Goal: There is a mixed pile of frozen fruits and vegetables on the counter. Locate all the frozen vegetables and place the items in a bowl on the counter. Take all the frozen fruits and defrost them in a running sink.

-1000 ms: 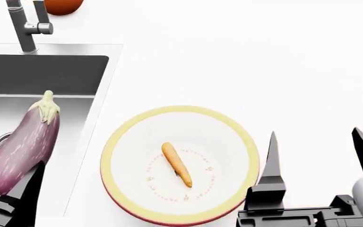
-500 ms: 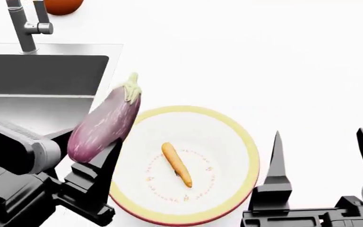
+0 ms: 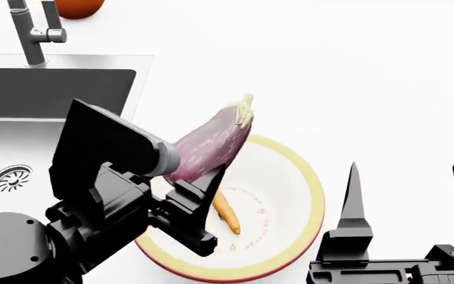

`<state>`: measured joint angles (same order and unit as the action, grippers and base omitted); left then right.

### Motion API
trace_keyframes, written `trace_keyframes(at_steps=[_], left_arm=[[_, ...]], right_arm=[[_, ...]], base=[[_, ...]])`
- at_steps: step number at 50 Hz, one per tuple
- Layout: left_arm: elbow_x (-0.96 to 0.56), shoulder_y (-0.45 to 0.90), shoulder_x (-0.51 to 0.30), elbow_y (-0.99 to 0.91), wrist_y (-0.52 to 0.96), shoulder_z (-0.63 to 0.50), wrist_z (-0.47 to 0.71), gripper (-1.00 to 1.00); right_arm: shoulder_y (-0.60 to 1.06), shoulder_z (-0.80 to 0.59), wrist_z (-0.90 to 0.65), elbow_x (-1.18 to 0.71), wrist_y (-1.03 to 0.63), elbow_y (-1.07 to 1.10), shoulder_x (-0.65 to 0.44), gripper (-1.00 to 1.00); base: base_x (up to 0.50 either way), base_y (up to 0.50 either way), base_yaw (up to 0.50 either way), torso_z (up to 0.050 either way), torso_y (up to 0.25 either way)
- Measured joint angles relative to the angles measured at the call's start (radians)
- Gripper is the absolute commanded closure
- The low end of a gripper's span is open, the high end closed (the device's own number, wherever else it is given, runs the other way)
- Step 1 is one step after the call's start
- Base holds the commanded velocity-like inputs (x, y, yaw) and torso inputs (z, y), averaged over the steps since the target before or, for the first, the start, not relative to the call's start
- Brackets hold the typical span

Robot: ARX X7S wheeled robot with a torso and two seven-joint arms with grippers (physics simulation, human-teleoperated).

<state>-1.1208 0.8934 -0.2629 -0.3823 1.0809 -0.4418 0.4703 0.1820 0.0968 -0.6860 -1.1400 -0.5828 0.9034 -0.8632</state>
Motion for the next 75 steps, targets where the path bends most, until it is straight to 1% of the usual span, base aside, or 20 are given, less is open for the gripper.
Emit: trace_keyframes(at_steps=[9, 18, 37, 38, 49, 57, 61, 65, 75], left_arm=[[0.052, 0.011, 0.019, 0.064, -0.026, -0.056, -0.041, 1.0], [0.097, -0.008, 0.018, 0.105, -0.058, -0.096, -0.07, 1.0], [0.101, -0.05, 0.006, 0.098, -0.076, -0.119, -0.07, 1.0], [0.1, -0.049, 0.006, 0.098, -0.075, -0.119, -0.069, -1.0], [0.079, -0.042, 0.001, 0.09, -0.073, -0.113, -0.048, -1.0], [0.038, -0.032, -0.024, 0.04, -0.067, -0.07, -0.016, -1.0], [0.006, -0.041, -0.056, -0.013, -0.075, -0.021, 0.011, -1.0], [-0.014, -0.081, -0.101, -0.081, -0.1, 0.037, 0.037, -1.0], [0.009, -0.271, -0.223, -0.242, -0.216, 0.193, 0.074, -1.0]], right_arm=[[-0.003, -0.002, -0.001, -0.001, 0.001, -0.002, -0.001, -1.0], [-0.003, -0.006, -0.002, -0.001, 0.002, -0.005, -0.001, -1.0], [0.005, -0.022, 0.004, -0.002, 0.006, -0.013, 0.005, -1.0], [0.005, -0.022, 0.004, -0.002, 0.006, -0.013, 0.006, -1.0], [0.006, -0.028, 0.006, -0.002, 0.007, -0.016, 0.007, -1.0], [0.008, -0.037, 0.01, 0.003, 0.007, -0.02, 0.01, -1.0], [0.008, -0.04, 0.013, 0.006, 0.008, -0.022, 0.011, -1.0], [0.006, -0.041, 0.014, 0.007, 0.01, -0.023, 0.011, -1.0], [0.017, -0.056, 0.017, 0.016, 0.006, -0.021, 0.013, -1.0]], base=[[0.0, 0.0, 0.0, 0.0, 0.0], [0.0, 0.0, 0.0, 0.0, 0.001], [0.0, 0.0, 0.0, 0.0, 0.0], [0.0, 0.0, 0.0, 0.0, 0.0], [0.0, 0.0, 0.0, 0.0, 0.0], [0.0, 0.0, 0.0, 0.0, 0.001], [0.0, 0.0, 0.0, 0.0, 0.0], [0.0, 0.0, 0.0, 0.0, 0.0], [0.0, 0.0, 0.0, 0.0, 0.0]])
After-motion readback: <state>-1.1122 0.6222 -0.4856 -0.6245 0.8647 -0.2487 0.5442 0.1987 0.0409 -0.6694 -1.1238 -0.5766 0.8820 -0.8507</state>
